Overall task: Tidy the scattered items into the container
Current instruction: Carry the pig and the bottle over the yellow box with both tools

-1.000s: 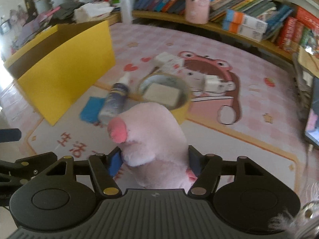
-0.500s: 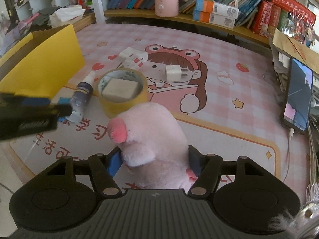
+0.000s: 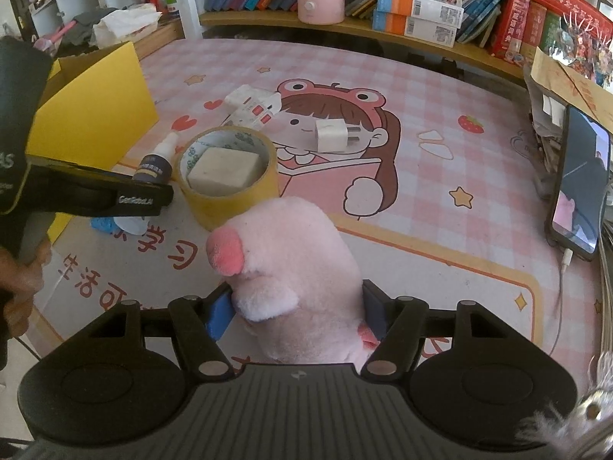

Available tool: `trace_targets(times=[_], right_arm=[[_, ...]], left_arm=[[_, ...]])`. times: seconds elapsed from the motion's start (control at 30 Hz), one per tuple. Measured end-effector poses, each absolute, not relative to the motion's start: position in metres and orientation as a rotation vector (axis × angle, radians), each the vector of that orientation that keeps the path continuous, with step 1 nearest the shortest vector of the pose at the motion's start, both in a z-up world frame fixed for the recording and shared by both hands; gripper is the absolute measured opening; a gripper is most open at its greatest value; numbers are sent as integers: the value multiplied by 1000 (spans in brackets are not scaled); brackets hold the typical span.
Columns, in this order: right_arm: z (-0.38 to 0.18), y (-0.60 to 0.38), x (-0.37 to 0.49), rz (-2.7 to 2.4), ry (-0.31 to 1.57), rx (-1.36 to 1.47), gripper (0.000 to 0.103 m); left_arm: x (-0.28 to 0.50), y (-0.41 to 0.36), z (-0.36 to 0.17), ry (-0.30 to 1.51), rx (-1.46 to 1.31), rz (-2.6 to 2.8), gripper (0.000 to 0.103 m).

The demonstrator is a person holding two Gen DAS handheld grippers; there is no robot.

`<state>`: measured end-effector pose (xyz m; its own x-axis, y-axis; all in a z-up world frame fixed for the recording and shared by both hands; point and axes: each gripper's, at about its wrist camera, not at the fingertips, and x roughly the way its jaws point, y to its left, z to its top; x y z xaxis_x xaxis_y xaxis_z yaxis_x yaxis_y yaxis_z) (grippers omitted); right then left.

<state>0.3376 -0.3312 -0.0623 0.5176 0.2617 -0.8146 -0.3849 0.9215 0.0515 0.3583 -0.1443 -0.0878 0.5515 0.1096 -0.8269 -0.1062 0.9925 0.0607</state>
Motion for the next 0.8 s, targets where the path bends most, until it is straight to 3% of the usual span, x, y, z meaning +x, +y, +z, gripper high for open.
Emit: trace_targets(times=[0.3, 0.8], right_arm=[[-61, -332, 335, 388, 943, -136, 66], [-44, -326, 297, 399, 877, -132, 66]], left_arm=[[352, -142, -84, 970, -33, 125, 31], [278, -134, -36, 898, -201, 54, 31]])
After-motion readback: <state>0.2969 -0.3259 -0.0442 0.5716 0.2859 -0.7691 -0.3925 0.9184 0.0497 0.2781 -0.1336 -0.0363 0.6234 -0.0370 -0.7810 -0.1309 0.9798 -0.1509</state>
